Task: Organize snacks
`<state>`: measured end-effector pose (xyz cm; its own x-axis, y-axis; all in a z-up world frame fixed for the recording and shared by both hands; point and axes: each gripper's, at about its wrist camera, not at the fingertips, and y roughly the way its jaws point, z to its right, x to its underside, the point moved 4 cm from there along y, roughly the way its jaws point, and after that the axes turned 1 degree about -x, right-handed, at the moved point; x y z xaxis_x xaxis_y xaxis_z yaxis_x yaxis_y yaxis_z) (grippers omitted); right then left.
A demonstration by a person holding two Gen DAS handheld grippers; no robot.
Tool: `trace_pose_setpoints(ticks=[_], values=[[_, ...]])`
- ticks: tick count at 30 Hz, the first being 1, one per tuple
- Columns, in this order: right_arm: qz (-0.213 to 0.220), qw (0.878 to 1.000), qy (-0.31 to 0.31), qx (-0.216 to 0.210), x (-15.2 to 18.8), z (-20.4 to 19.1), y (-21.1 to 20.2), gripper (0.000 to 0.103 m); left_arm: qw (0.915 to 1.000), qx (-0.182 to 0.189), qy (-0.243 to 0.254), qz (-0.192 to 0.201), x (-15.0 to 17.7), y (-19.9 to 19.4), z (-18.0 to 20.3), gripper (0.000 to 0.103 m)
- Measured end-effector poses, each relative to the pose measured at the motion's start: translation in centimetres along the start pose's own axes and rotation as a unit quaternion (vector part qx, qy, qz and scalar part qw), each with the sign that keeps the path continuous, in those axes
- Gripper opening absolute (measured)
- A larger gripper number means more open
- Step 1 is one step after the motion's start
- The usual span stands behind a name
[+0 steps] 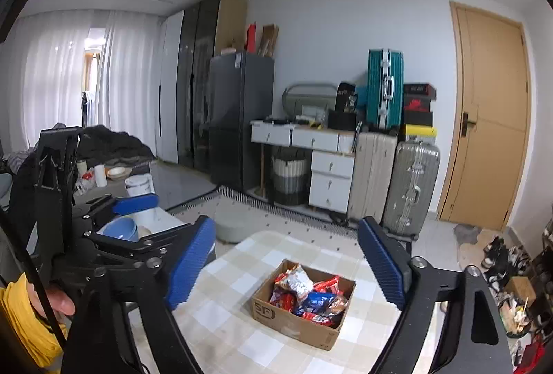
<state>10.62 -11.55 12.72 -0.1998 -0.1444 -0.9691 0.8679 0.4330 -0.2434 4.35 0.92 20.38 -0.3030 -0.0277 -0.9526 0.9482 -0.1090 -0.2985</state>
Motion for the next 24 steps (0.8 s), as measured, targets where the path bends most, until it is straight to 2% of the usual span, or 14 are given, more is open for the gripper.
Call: trace_pose_setpoints(ticks=[6,13,18,24], values=[[0.042,0.999,0.018,0.003,1.2,-0.8,-5.3,0.099,0.9989,-0.021,-0.006,0.041,0.5,-6.8,-1.2,0.102],[0.052,0.998,0.028,0.018,4.7,-0.5,-7.3,0.102,0.9965,-0.051,-0.03,0.059,4.3,-10.6,-4.0,0.102],[0.036,0.998,0.033,0.028,7.1,0.5,-6.0,0.102,0.9964,-0.069,-0.027,0.041,7.3,-9.5,-5.2,0.102],[0.014,0.998,0.045,0.048,10.6,2.1,-2.7,0.102,0.9972,-0.07,-0.004,0.025,10.4,-3.1,-4.5,0.102]])
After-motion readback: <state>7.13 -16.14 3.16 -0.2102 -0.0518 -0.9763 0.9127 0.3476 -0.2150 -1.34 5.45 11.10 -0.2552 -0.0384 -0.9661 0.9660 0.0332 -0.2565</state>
